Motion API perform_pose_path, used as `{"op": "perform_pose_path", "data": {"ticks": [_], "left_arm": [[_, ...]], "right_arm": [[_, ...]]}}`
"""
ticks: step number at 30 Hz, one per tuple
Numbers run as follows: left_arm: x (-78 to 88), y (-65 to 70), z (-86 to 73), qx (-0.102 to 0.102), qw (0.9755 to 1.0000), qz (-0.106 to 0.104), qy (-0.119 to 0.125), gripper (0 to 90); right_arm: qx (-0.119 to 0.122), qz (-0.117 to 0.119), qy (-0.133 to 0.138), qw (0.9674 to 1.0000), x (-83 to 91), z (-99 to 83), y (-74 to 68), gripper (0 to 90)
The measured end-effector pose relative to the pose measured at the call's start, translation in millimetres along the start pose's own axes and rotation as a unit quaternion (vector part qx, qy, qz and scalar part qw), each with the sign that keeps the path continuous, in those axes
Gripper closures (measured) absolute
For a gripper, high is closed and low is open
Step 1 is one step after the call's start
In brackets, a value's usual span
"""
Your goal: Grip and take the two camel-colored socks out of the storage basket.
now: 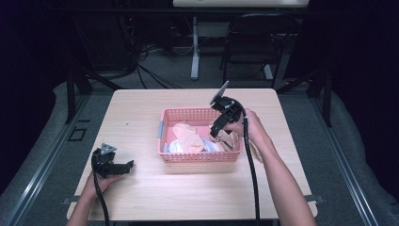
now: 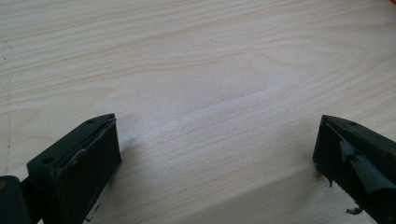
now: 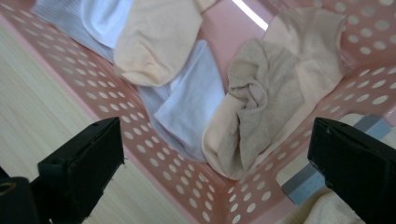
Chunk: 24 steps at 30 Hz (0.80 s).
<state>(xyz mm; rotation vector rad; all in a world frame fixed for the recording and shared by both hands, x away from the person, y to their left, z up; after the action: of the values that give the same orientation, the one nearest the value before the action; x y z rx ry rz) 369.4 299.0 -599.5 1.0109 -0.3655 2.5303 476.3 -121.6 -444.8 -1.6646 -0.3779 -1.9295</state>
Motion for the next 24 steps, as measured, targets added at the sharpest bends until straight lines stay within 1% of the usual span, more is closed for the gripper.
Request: {"op": "perform_pose_path", "data": {"ticks": [1,2,3,4,5,6,8,9,10,11,12,13,14,15,17,18,20,22,24], "left_arm": [[0.0,0.0,0.0,0.0,1.0,0.0,0.0,0.4],[0.0,0.0,0.0,0.0,1.0,0.0,0.0,0.4],[0.0,0.0,0.0,0.0,1.0,0.0,0.0,0.4],[0.0,0.0,0.0,0.0,1.0,0.0,0.0,0.4],[0.0,0.0,0.0,0.0,1.0,0.0,0.0,0.4],[0.0,-0.1,0.0,0.0,1.0,0.0,0.0,0.4],[0.0,0.0,0.0,0.0,1.0,0.0,0.0,0.4],[0.0,0.0,0.0,0.0,1.0,0.0,0.0,0.4],[0.0,0.0,0.0,0.0,1.0,0.0,0.0,0.4],[0.0,0.0,0.0,0.0,1.0,0.0,0.0,0.4],[0.0,0.0,0.0,0.0,1.0,0.0,0.0,0.4],[0.0,0.0,0.0,0.0,1.0,0.0,0.0,0.4],[0.0,0.0,0.0,0.0,1.0,0.0,0.0,0.4],[0.0,-0.1,0.0,0.0,1.0,0.0,0.0,0.4],[0.0,-0.1,0.0,0.0,1.0,0.0,0.0,0.4],[0.0,-0.1,0.0,0.0,1.0,0.0,0.0,0.4],[0.0,-0.1,0.0,0.0,1.0,0.0,0.0,0.4],[0.0,0.0,0.0,0.0,1.0,0.0,0.0,0.4],[0.0,0.0,0.0,0.0,1.0,0.0,0.0,0.4]], "right_arm": [[0.0,-0.002,-0.005,1.0,-6.5,0.5,1.0,3.6],[-0.007,0.0,-0.005,1.0,-10.7,0.3,0.9,3.9],[-0.002,-0.001,-0.013,0.9999,-14.8,0.9,2.6,4.9],[-0.004,-0.003,-0.017,0.9998,-20.3,0.7,4.1,7.1],[-0.004,-0.003,-0.017,0.9998,-20.3,0.7,4.1,7.1],[-0.011,-0.006,-0.021,0.9997,-29.9,0.3,6.1,9.4],[-0.007,-0.017,-0.032,0.9993,-38.3,0.2,8.5,11.6],[-0.016,-0.017,-0.028,0.9993,-43.4,-0.9,8.7,12.7],[-0.015,-0.02,-0.028,0.9993,-47.5,-1.3,9.7,13.6],[-0.008,-0.028,-0.041,0.9987,-49.3,-0.6,11.7,14.1],[-0.012,-0.03,-0.037,0.9988,-53.3,-1.1,12.8,14.7],[-0.015,-0.031,-0.044,0.9984,-55.4,-1.1,13.6,16.5],[-0.018,-0.032,-0.038,0.9986,-58.7,-1.5,14.8,18.4],[-0.019,-0.035,-0.039,0.9984,-61.0,-1.6,15.7,19.8],[-0.023,-0.043,-0.039,0.9981,-64.4,-1.5,17.0,26.7],[-0.02,-0.048,-0.044,0.9977,-65.0,-0.9,17.1,27.7],[-0.024,-0.05,-0.041,0.9976,-68.2,-0.9,16.8,32.3],[-0.025,-0.056,-0.043,0.9972,-71.2,-0.7,16.9,34.9],[-0.027,-0.063,-0.046,0.9966,-74.6,-0.7,17.3,39.7]]}}
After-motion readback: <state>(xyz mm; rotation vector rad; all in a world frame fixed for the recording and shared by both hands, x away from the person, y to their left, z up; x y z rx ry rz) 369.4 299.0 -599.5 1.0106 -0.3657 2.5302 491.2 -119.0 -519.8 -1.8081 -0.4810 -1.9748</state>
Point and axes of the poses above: each handheld gripper's, and its own axes: x roughly backward along the jaws, z roughly out of its top, y roughly to its right, the point moved 1 cm from there along -x, roughly forward along the jaws, and after that the axes turned 8 degrees about -x, right-handed, at the moved point
